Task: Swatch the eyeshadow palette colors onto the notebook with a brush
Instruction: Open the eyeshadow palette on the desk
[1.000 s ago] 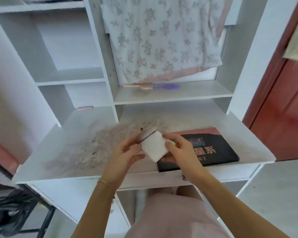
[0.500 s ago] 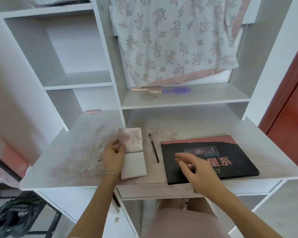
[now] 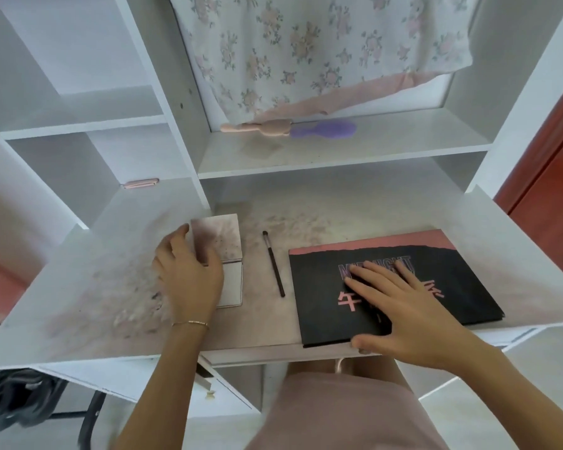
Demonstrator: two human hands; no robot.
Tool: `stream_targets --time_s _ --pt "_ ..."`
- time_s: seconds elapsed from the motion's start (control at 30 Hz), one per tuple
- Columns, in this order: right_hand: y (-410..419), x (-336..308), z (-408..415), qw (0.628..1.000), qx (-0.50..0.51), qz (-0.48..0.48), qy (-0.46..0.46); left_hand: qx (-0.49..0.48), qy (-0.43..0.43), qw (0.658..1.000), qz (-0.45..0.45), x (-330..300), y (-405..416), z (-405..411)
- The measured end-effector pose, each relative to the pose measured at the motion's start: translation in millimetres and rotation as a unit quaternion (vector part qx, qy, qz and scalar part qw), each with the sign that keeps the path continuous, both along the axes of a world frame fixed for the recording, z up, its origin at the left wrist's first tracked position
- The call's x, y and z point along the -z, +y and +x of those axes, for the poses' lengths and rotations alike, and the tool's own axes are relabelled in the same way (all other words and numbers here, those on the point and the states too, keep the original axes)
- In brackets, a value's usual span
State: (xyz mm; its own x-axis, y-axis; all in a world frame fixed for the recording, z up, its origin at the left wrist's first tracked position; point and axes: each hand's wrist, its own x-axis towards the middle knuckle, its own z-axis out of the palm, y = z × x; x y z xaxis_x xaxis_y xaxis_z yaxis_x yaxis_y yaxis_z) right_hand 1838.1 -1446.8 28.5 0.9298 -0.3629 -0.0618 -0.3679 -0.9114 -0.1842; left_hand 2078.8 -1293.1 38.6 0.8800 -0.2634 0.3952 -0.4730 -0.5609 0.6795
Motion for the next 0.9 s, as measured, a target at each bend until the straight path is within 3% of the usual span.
stream_targets --time_s 0.13,0.27,0.37,0.57,0.77,0.9 --pt "5.6 1.3 -0.7 0.999 -0.001 -0.042 0.012 0.179 0.000 0.984 -0.017 -3.6 1.8 -41.4" --pt "5.6 0.5 -0.9 1.000 0.003 -0.027 0.005 0.335 0.020 0.940 0.059 11.5 -5.9 -78.2" --pt "5.8 0.0 -0.9 1.000 0.006 -0.018 -0.019 0.343 -0.032 0.936 0.073 24.5 -8.2 -87.0" --pt "9.3 -5.9 -2.6 0.998 0.010 -0.007 -0.065 0.345 -0.030 0.937 0.045 27.9 -6.5 -86.9" --pt "3.6 -41.0 3.6 0.992 0.055 0.002 -0.117 0.387 0.107 0.915 -0.051 17.6 -1.6 -84.0" --pt "-0.7 -64.9 11.4 0.977 0.099 -0.012 -0.189 0.414 0.122 0.895 -0.115 6.8 -7.5 -80.2"
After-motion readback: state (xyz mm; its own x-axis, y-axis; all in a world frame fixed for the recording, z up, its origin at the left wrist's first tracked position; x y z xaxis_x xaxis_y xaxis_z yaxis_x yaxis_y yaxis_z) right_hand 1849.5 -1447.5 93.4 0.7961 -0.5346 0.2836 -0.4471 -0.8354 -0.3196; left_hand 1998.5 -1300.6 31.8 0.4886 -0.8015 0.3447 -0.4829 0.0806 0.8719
